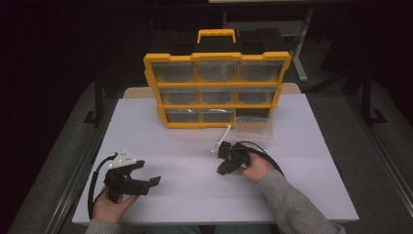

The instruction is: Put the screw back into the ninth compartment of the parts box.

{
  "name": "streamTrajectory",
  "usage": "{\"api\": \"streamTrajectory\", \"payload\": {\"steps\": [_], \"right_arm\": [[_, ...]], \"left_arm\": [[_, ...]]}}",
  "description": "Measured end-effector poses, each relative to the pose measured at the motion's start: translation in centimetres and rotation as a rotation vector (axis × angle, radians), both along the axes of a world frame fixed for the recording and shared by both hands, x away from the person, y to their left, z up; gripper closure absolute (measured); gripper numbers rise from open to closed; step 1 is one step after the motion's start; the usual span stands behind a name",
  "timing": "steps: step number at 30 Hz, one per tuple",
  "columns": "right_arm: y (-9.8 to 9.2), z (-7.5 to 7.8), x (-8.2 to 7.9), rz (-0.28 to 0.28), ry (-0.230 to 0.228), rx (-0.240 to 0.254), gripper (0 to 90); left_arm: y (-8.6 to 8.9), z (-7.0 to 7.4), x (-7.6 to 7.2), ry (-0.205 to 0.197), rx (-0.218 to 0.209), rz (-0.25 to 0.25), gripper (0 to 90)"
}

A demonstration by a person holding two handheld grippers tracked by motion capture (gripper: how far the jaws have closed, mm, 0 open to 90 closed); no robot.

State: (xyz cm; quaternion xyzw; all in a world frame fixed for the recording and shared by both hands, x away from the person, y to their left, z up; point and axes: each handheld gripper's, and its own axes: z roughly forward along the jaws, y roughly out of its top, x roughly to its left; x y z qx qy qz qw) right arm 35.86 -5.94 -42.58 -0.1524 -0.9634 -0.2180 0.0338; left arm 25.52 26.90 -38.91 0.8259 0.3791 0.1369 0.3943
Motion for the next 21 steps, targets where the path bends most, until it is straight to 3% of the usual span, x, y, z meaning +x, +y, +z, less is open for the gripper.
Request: {"api": "streamTrajectory", "payload": {"steps": [5, 10, 21], "right_arm": [[0.1, 0.0, -0.09, 0.007, -0.025, -0.014, 85.6], [0.04, -0.04, 0.03, 0.007, -0.019, -0.009, 85.9], [-0.42, -0.06, 0.68, 0.002, 0.031, 0.025, 86.1]], "left_arm": [[-0.04, 0.05, -0.03, 0.002, 0.0, 0.001, 15.6], [-0.02, 0.0, 0.01, 0.001, 0.001, -0.001, 15.6], [0.03, 0.01, -0.01, 0.001, 0.001, 0.001, 15.6]]}}
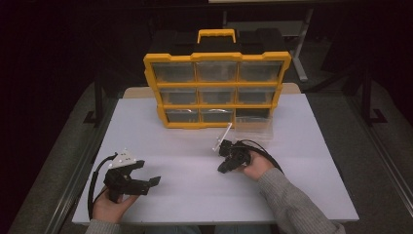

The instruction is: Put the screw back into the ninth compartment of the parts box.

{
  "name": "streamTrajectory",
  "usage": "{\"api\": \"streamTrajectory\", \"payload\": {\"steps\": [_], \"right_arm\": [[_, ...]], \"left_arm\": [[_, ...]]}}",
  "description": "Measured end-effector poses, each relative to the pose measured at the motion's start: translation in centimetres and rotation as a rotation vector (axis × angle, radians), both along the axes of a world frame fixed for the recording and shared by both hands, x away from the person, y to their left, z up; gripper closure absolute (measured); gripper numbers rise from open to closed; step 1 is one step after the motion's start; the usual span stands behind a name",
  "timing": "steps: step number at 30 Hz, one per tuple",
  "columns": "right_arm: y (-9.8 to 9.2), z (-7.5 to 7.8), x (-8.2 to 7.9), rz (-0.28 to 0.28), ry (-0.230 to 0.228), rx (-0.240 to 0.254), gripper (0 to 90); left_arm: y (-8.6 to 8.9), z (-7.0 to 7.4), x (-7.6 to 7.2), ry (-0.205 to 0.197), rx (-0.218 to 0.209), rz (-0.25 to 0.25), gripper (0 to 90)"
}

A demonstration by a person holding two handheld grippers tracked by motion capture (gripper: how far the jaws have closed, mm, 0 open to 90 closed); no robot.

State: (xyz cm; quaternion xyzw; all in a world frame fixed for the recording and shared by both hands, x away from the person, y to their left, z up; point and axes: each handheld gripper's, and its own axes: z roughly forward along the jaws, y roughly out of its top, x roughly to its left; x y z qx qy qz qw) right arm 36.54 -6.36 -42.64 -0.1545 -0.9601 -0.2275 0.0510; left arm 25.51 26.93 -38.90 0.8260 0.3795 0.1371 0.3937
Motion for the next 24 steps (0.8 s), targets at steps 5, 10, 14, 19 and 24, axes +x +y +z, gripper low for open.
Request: {"api": "streamTrajectory", "payload": {"steps": [5, 10, 14, 19, 24], "right_arm": [[-0.5, 0.4, 0.2, -0.005, 0.009, 0.025, 86.1], [-1.2, 0.9, 0.6, -0.02, 0.023, 0.056, 86.1], [-1.4, 1.4, 0.7, -0.021, 0.026, 0.055, 86.1], [-1.6, 2.5, 0.9, -0.024, 0.016, 0.06, 86.1], [-1.9, 3.9, 1.3, -0.028, 0.007, 0.076, 86.1]], "left_arm": [[-0.1, 0.0, 0.0, 0.0, -0.002, 0.001, 15.6], [-0.1, 0.0, 0.0, 0.0, -0.003, 0.002, 15.6], [-0.1, 0.0, 0.0, 0.003, -0.002, 0.0, 15.6], [-0.1, 0.1, 0.0, 0.002, 0.001, 0.001, 15.6], [0.0, 0.1, 0.0, 0.003, -0.001, 0.001, 15.7]]}}
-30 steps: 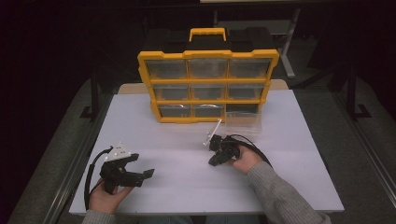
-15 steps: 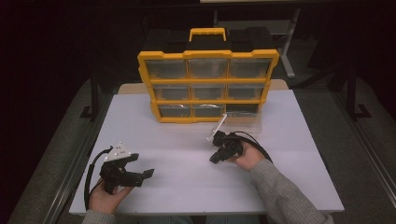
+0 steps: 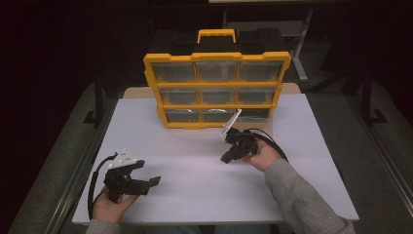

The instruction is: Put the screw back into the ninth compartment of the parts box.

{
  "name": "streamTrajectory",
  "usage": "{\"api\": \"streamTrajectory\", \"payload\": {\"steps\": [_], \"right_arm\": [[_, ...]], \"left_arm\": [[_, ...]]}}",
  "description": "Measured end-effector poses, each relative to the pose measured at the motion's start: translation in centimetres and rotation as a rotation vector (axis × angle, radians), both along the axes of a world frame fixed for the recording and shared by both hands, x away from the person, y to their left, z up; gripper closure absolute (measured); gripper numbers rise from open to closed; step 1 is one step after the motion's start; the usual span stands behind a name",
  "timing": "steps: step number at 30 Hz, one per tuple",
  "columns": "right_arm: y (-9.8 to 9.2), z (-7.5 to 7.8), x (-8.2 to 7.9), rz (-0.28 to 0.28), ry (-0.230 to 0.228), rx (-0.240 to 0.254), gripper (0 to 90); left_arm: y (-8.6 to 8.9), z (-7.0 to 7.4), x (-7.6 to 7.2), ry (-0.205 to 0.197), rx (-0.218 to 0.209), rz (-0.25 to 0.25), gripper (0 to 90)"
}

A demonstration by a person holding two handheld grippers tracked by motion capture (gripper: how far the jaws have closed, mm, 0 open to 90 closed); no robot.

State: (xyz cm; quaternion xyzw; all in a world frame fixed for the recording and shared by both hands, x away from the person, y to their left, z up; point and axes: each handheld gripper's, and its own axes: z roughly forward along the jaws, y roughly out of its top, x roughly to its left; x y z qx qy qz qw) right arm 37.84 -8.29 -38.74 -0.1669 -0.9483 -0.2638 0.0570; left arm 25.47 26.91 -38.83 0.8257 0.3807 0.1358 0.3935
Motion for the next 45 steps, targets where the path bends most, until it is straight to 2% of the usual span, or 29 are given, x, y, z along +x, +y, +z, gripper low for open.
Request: {"api": "streamTrajectory", "payload": {"steps": [8, 14, 15, 23, 29, 31, 32, 35, 45], "right_arm": [[-0.6, 2.1, 0.6, -0.013, -0.016, 0.008, 86.2], [-1.1, 3.2, 1.0, -0.025, -0.02, 0.023, 86.3], [-1.2, 3.4, 1.0, -0.028, -0.017, 0.025, 86.3], [-1.8, 4.7, 1.6, -0.038, -0.027, 0.037, 86.3], [-2.5, 6.0, 2.0, -0.058, -0.036, 0.047, 86.2], [-2.7, 6.3, 2.1, -0.072, -0.026, 0.045, 86.3], [-2.8, 6.4, 2.3, -0.056, -0.046, 0.061, 86.2], [-3.1, 6.9, 2.5, -0.067, -0.057, 0.065, 86.2], [-4.1, 8.3, 3.1, -0.097, -0.068, 0.07, 86.1]], "left_arm": [[-0.1, 0.0, -0.1, 0.002, -0.01, 0.007, 15.6], [0.0, 0.0, 0.0, 0.0, 0.002, -0.001, 15.6], [-0.1, 0.0, 0.0, 0.001, -0.008, 0.006, 15.6], [0.0, 0.1, 0.0, 0.002, 0.0, 0.001, 15.7], [-0.1, 0.1, 0.0, 0.001, -0.012, 0.007, 15.6], [0.0, 0.1, 0.0, 0.0, 0.002, -0.001, 15.6], [0.0, 0.1, 0.0, -0.001, 0.003, -0.003, 15.6], [0.0, 0.1, 0.0, 0.001, 0.0, -0.002, 15.6], [0.0, 0.1, 0.0, 0.002, -0.001, -0.002, 15.6]]}}
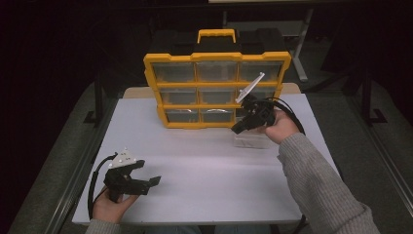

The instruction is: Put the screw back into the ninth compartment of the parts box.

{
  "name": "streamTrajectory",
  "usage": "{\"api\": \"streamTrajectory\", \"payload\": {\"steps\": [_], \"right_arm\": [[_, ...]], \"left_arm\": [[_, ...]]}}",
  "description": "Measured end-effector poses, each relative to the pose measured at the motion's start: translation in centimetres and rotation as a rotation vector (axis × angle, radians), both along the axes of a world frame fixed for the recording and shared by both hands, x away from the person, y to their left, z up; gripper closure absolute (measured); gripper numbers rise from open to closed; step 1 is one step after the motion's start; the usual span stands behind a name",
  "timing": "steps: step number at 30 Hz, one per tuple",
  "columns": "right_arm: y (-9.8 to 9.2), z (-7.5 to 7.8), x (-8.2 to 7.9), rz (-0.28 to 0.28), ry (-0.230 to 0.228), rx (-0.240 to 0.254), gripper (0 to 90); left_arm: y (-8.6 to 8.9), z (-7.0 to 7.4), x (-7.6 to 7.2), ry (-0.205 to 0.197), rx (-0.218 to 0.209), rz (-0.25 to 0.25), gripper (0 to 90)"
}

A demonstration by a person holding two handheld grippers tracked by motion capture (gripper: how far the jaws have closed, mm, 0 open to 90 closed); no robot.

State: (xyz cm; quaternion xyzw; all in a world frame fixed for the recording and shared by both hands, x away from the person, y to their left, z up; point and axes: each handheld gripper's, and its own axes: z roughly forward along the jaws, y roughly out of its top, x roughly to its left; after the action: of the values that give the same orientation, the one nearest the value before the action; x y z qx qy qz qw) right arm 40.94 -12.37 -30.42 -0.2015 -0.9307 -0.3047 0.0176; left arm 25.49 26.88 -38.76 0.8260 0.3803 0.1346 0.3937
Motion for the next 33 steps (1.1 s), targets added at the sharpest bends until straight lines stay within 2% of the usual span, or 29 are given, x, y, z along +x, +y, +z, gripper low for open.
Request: {"api": "streamTrajectory", "payload": {"steps": [15, 25, 33], "right_arm": [[-1.4, 1.1, 1.1, -0.052, -0.008, 0.004, 86.1], [-2.4, 0.4, 1.8, -0.099, 0.007, -0.009, 86.1], [-3.2, -0.9, 2.3, -0.133, 0.03, -0.02, 86.0]], "left_arm": [[0.0, 0.0, 0.0, -0.001, 0.001, -0.002, 15.6], [0.0, 0.0, 0.0, 0.0, 0.0, -0.001, 15.6], [-0.1, -0.1, 0.0, -0.001, -0.01, 0.006, 15.7]]}}
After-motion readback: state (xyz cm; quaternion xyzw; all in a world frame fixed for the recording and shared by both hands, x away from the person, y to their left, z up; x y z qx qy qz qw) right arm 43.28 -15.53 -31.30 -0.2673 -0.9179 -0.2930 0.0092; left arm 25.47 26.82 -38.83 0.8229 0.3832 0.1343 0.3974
